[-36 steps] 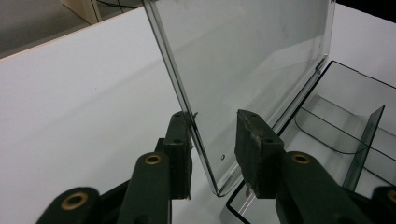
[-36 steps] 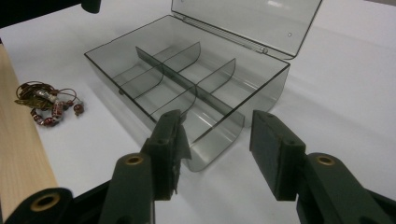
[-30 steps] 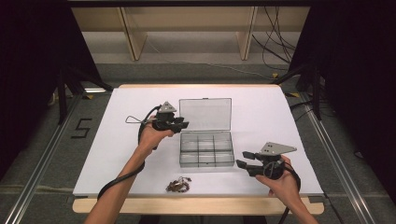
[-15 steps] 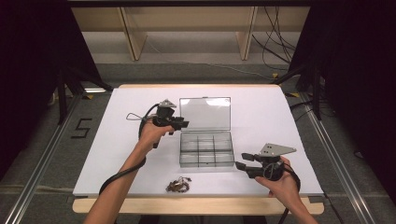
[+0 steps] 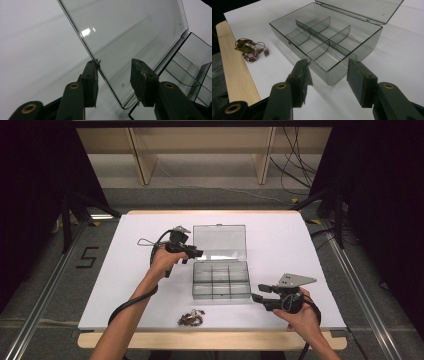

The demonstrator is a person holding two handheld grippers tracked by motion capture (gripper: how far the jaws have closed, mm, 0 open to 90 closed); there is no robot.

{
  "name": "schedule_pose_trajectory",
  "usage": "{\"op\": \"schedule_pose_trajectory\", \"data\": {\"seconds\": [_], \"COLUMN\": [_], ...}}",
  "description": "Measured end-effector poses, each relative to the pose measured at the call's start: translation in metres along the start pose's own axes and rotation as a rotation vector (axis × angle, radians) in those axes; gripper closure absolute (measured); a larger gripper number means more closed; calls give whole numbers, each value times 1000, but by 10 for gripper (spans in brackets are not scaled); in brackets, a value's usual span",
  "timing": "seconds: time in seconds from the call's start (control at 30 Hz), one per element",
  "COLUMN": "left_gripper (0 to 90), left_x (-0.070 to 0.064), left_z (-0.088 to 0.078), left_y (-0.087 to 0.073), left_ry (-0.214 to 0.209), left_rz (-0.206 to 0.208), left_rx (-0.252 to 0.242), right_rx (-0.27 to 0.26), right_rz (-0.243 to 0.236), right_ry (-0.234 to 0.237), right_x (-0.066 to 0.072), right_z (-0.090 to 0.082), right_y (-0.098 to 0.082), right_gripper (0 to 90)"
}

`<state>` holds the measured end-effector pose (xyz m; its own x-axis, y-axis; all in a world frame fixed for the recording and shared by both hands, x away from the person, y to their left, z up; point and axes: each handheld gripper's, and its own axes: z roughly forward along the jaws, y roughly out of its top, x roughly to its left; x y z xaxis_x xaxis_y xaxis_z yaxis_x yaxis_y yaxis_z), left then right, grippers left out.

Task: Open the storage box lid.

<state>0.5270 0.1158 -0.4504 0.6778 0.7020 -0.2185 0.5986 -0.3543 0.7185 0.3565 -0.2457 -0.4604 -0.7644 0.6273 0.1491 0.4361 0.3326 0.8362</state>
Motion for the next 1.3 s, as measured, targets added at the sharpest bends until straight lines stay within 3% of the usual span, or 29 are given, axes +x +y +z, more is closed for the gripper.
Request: {"op": "schedule_pose_trajectory", "data": {"seconds": [0.17,0.2,0.27,0.33,0.43,0.53,0.63,0.93,1.3], "left_gripper": [561,560,619,596,601,601,596,597,576], "left_x": [5,6,10,10,11,12,12,13,12], "left_z": [1,1,1,3,4,3,0,-7,-21], "left_y": [-3,-4,-7,-9,-9,-9,-9,-11,-15], "left_ry": [2,4,-5,-6,18,16,26,28,40], "left_rz": [-37,-43,-55,-73,-74,-70,-72,-80,-61], "left_rx": [13,14,7,21,13,18,16,0,5], "right_rx": [-1,3,2,6,4,10,2,7,-5], "right_rz": [-8,16,8,-13,-10,0,-3,-7,2], "right_ry": [5,10,23,15,11,27,9,19,15], "right_x": [-2,0,1,0,0,0,-1,0,0], "right_z": [0,0,2,2,2,2,1,2,0], "right_y": [0,0,0,0,0,0,0,0,0], "right_gripper": [520,520,520,520,521,521,521,520,507]}}
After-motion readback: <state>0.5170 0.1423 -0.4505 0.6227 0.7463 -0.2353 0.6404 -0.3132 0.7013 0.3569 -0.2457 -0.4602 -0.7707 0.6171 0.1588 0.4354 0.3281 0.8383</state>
